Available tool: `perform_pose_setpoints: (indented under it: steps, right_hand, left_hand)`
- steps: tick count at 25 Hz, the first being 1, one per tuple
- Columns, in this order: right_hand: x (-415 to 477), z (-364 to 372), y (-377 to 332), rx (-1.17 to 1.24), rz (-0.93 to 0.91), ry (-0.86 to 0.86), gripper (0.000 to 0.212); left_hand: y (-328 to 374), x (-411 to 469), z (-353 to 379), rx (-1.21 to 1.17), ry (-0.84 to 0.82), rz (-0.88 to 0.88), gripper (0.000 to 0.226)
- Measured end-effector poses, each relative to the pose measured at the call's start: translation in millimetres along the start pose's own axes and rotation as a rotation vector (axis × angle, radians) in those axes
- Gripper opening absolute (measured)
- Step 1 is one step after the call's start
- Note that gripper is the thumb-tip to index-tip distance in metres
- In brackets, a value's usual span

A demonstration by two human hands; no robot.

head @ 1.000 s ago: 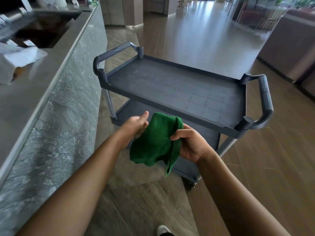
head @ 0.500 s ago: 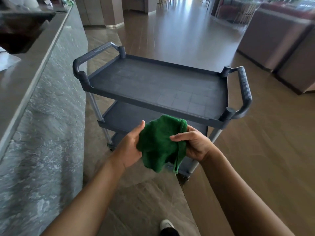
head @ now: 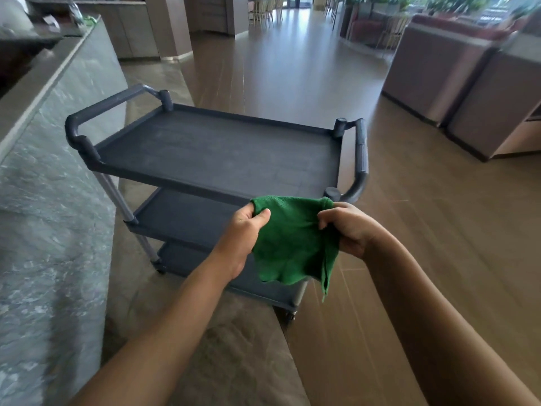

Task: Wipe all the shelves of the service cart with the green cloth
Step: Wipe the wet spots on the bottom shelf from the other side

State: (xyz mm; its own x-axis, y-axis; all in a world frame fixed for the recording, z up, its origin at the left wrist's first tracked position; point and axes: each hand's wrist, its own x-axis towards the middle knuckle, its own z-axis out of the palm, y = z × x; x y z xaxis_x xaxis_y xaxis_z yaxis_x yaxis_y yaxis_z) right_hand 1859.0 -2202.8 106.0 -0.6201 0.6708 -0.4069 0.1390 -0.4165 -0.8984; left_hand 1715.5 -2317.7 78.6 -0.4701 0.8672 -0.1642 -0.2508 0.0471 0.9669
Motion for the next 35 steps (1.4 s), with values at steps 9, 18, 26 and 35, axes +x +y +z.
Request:
perform_pose_setpoints:
  steps: [9,18,26,35]
  right_hand:
    - [4.3,-131.5,-21.3,-0.444,-0.101,0.078,0.019]
    - [-4.2,-162.2,-19.5,-1.233,-0.553,0.137,0.02]
    - [-35.4,-141.4,1.9,-1.811,-0.689,0.063,0.041]
    - [-36.8,-138.4,11.8,-1.768,-0.574,0.261,0.066]
  left_hand:
    - [-30.3,7.1,142.0,-0.092,0.14,-0.117,0.02]
    - [-41.9,-0.7,203.2,-0.321,0.037,-0.322,0.038]
    - [-58.2,12.2,216.8,-0.658,-0.072,-0.361,0.058]
    - [-57.2,33.8,219.9,-0.69,0.067,-0.296,0.043]
